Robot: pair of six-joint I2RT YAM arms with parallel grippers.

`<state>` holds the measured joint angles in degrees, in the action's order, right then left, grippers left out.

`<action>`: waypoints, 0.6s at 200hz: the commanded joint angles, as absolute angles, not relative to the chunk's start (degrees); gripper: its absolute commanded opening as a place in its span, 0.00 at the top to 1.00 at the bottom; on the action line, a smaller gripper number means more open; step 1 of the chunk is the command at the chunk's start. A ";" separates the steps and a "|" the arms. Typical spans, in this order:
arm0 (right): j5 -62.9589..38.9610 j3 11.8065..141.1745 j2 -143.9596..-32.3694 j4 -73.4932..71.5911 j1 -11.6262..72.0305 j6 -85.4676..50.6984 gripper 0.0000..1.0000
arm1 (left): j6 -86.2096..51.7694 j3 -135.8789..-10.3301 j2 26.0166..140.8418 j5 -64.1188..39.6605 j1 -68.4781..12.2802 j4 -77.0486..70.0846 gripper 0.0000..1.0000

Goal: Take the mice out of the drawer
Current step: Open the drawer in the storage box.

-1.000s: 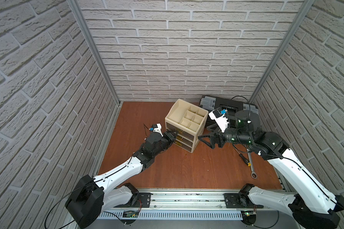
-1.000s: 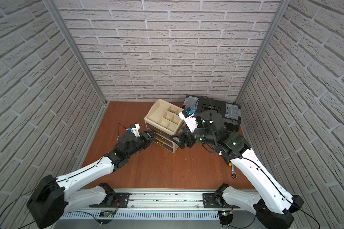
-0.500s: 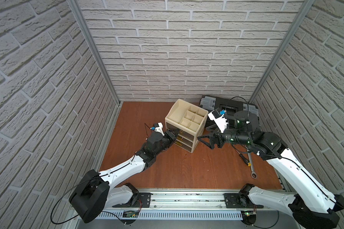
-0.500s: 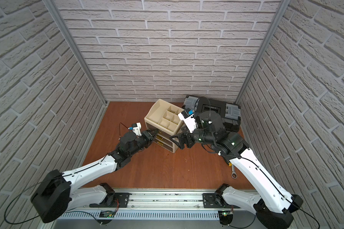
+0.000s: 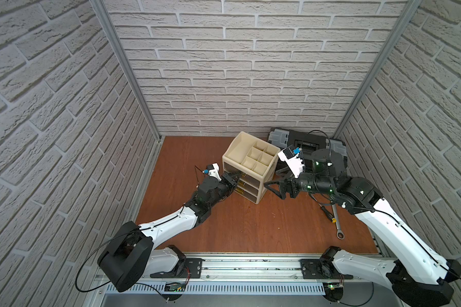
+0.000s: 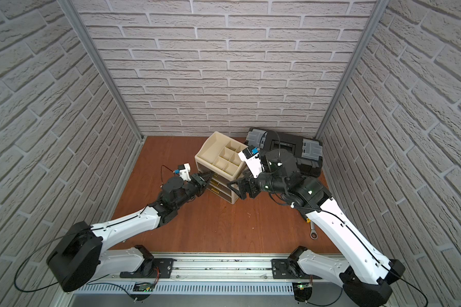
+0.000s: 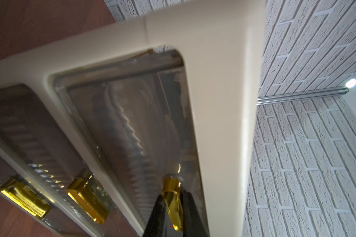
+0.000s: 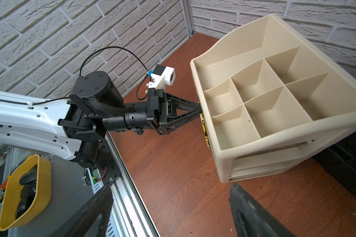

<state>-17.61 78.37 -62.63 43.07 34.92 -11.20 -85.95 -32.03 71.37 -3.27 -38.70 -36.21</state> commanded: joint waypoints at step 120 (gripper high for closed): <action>1.12 81.11 -73.79 37.15 42.79 -9.44 0.16 | -90.05 -19.93 57.43 -0.84 -40.06 -32.78 0.91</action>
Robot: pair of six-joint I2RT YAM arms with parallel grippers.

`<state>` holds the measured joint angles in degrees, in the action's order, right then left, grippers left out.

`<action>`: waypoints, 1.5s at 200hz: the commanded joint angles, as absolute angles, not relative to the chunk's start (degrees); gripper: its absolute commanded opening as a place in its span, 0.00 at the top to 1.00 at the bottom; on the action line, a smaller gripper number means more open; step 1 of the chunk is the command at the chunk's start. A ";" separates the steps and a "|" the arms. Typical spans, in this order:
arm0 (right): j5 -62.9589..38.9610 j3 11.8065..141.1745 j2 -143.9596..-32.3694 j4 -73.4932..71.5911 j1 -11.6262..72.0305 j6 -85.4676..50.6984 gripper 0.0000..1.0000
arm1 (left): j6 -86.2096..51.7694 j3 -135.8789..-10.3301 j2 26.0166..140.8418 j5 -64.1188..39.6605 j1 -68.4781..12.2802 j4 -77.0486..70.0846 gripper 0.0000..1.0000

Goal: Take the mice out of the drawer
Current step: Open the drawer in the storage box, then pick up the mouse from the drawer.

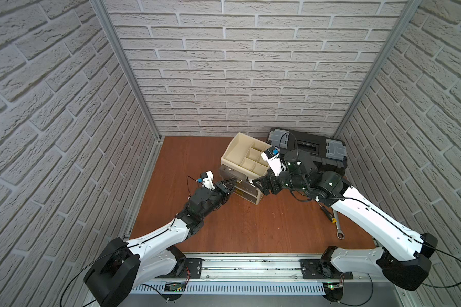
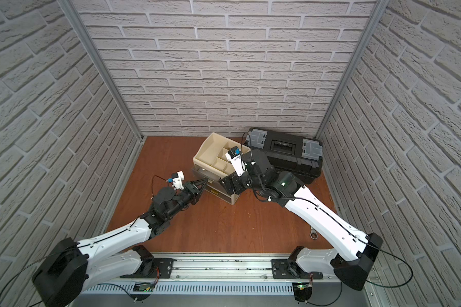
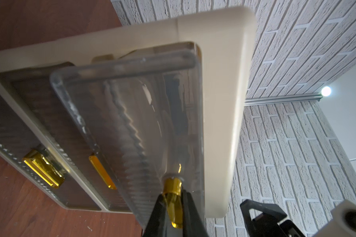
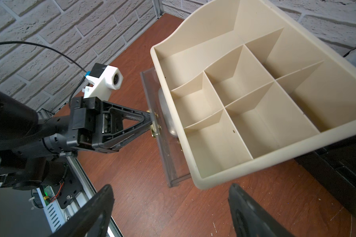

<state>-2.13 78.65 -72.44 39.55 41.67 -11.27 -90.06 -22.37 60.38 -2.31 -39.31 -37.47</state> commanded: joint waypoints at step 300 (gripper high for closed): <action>-7.99 113.23 -108.22 57.27 49.04 8.20 0.60 | -91.77 -18.93 40.74 3.59 -44.30 -8.57 0.91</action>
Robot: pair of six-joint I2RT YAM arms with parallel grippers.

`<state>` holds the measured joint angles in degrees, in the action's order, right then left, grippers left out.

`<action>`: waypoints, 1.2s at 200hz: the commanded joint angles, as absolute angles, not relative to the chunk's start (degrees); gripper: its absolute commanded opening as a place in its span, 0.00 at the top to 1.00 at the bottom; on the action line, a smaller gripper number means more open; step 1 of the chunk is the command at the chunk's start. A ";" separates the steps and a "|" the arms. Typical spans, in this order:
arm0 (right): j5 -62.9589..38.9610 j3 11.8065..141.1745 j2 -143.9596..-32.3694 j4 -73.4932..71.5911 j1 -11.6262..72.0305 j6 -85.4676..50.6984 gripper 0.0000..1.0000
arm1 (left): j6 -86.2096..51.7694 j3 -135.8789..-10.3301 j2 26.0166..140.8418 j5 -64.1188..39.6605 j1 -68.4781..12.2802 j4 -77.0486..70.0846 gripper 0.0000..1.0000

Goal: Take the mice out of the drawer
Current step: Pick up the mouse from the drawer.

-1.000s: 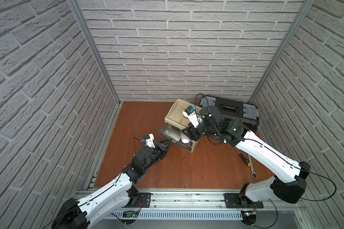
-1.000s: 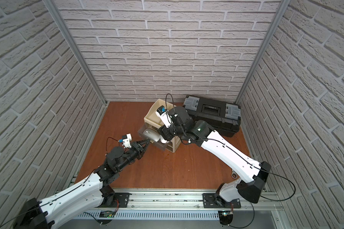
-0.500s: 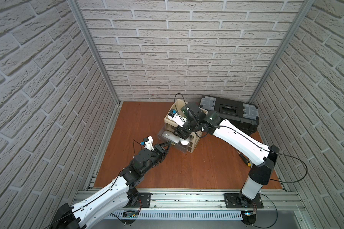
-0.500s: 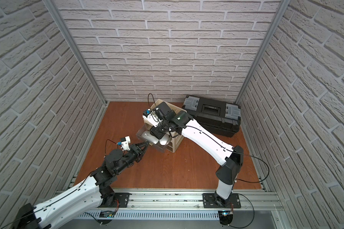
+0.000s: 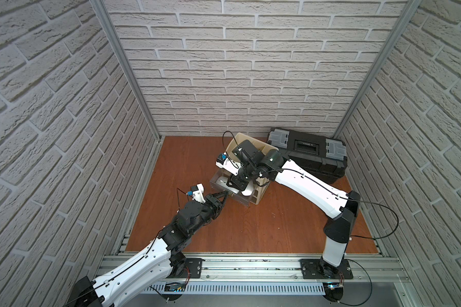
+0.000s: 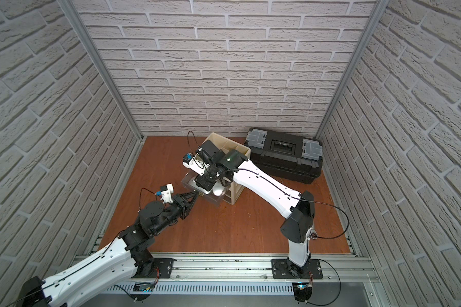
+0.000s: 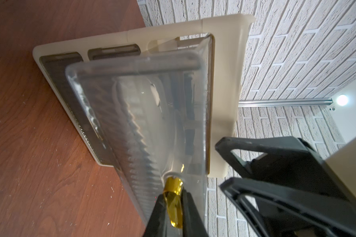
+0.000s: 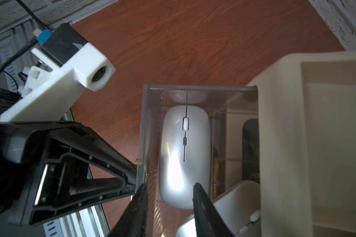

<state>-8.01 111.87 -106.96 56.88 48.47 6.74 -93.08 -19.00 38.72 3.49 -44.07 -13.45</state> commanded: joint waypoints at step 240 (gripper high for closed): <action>-11.04 122.58 -120.82 68.67 48.69 13.56 0.39 | -89.71 -20.65 44.94 2.47 -44.77 -8.97 0.91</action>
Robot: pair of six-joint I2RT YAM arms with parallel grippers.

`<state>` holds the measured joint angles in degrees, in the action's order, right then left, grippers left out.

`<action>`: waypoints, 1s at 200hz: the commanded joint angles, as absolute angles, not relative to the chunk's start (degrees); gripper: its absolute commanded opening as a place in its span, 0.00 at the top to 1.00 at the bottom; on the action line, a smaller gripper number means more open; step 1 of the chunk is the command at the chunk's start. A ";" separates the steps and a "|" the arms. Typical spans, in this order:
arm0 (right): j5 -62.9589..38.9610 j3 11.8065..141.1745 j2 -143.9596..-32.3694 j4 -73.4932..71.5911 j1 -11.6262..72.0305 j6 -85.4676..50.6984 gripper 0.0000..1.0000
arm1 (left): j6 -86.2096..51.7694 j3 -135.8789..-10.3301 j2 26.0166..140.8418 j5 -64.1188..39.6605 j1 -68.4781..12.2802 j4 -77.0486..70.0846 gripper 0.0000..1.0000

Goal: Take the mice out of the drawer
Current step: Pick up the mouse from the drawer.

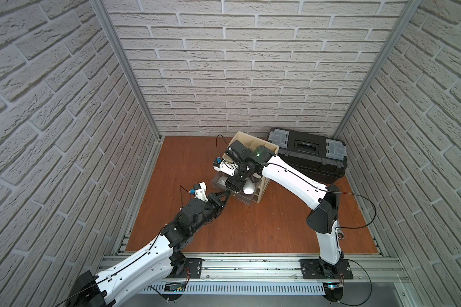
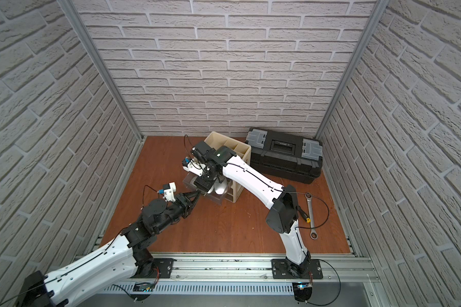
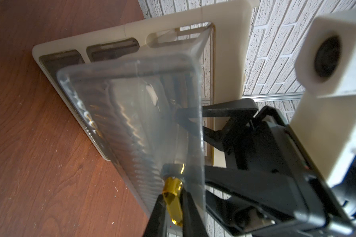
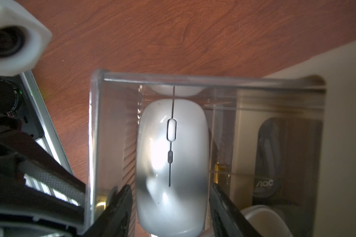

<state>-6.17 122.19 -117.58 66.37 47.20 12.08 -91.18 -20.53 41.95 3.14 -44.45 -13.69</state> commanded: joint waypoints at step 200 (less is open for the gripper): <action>-9.21 122.22 -118.72 66.79 48.21 12.06 0.36 | -90.42 -20.92 41.83 3.59 -46.26 -3.86 0.92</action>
